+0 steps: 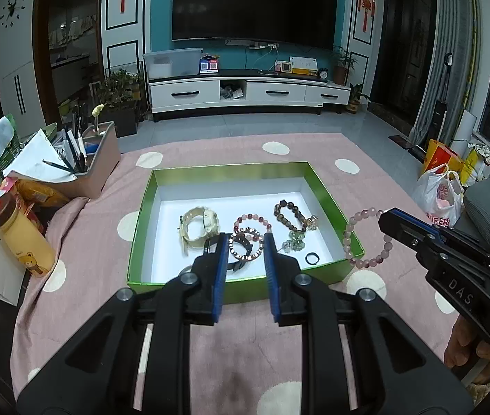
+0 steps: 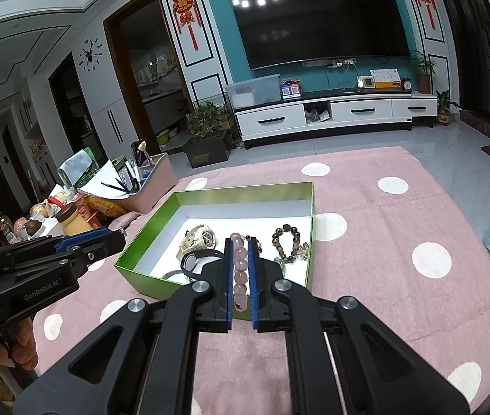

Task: Organize jewelry
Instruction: 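Carry the silver ring and pink bead bracelet over the green box with both tools, then lower the silver ring and pink bead bracelet into the box and open both tools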

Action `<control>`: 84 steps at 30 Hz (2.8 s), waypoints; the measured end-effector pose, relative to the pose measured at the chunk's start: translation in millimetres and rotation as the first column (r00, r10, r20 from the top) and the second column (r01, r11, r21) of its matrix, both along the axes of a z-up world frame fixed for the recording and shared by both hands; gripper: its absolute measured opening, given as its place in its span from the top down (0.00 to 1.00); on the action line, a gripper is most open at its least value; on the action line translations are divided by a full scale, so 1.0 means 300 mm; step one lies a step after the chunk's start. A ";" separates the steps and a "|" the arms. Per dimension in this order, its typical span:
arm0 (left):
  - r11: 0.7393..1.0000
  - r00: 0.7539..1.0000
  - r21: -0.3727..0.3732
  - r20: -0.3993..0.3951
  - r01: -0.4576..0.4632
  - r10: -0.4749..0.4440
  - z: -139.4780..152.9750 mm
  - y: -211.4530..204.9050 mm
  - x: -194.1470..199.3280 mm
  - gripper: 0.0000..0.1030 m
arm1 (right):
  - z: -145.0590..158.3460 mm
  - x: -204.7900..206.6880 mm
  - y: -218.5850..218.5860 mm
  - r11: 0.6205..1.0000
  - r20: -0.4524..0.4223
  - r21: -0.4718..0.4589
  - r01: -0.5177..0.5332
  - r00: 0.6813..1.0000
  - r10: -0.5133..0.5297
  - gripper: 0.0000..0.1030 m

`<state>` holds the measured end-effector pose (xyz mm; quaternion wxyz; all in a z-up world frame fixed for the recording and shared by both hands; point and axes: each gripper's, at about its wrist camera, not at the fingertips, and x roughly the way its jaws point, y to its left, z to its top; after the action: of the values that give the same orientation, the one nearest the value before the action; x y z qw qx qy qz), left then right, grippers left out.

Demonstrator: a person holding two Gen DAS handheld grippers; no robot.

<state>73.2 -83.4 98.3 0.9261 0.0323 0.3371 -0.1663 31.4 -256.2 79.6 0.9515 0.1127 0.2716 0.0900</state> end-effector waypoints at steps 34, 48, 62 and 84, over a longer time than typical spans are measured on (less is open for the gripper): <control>1.000 1.000 -0.007 -0.002 -0.014 0.014 0.012 -0.018 0.158 0.80 | -0.028 0.132 -0.030 1.000 -0.019 0.007 0.021 1.000 -0.021 0.93; 1.000 1.000 0.000 -0.022 -0.020 0.020 -0.020 -0.026 0.224 0.80 | -0.043 0.189 -0.028 1.000 -0.026 0.001 0.027 0.999 -0.027 0.93; 1.000 0.998 0.015 -0.066 -0.017 0.018 -0.073 -0.061 0.312 0.80 | -0.072 0.268 -0.019 1.000 -0.065 -0.010 0.013 0.998 -0.014 0.93; 1.000 0.980 0.029 -0.200 0.004 0.002 -0.205 -0.126 0.494 0.80 | -0.139 0.429 -0.009 1.000 -0.185 -0.017 -0.010 0.983 0.007 0.93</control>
<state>221.3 -121.1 36.8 0.8869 0.0292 0.4306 -0.1644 160.1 -258.9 38.0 0.9227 0.1109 0.3602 0.0810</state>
